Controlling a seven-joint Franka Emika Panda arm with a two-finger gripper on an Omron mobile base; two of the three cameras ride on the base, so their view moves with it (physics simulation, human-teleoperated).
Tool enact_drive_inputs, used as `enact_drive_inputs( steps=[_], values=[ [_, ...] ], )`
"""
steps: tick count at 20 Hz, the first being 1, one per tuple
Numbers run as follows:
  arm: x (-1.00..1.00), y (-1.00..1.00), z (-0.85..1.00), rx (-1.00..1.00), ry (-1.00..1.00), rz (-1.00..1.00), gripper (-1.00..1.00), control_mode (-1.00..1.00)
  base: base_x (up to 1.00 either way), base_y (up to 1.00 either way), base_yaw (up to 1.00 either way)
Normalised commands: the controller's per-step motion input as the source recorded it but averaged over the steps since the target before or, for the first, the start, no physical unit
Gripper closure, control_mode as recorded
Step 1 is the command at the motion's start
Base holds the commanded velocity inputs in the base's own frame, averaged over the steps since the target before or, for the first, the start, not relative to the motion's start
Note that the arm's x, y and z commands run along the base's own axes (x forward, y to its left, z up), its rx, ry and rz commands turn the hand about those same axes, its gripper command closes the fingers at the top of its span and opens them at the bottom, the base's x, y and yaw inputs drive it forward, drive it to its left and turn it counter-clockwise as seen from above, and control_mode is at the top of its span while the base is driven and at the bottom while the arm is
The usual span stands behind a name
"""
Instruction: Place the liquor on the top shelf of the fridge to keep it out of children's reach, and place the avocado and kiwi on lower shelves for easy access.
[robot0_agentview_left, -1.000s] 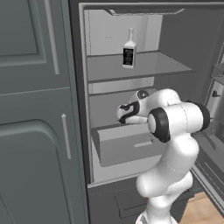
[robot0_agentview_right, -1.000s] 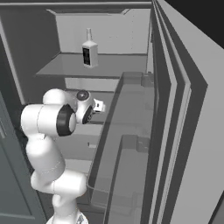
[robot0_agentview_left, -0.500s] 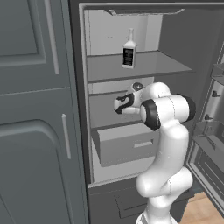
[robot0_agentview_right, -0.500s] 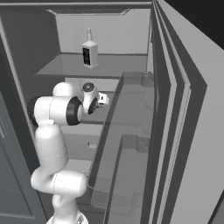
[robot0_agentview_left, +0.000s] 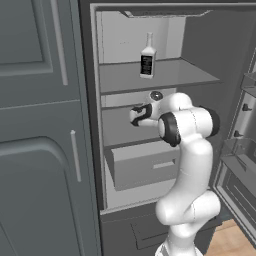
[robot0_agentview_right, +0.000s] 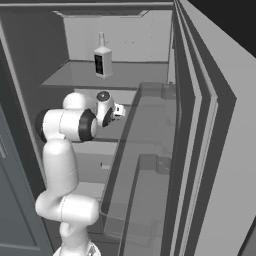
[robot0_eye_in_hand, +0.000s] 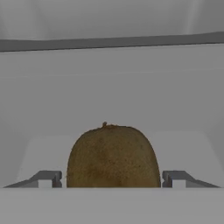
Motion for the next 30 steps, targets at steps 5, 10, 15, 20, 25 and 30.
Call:
enact_drive_inputs(
  steps=[5,10,15,20,25,30],
  values=[
    [-0.81,0.00,-0.03,0.00,0.00,0.00,-1.00,-1.00,0.00,0.00,0.00],
    [-1.00,-0.02,0.00,0.00,0.00,0.00,-1.00,-1.00,0.00,0.00,0.00],
    [-1.00,-0.07,0.38,0.00,-0.01,0.00,-1.00,-1.00,0.00,0.00,0.00],
    [-1.00,-0.09,0.72,0.00,-0.01,0.00,-1.00,-1.00,0.00,0.00,0.00],
    [-1.00,0.00,0.94,-0.01,0.12,0.00,-1.00,-1.00,0.00,0.00,0.00],
    [-1.00,0.00,0.98,-0.02,0.20,0.00,-1.00,-1.00,0.00,0.00,0.00]
  ],
)
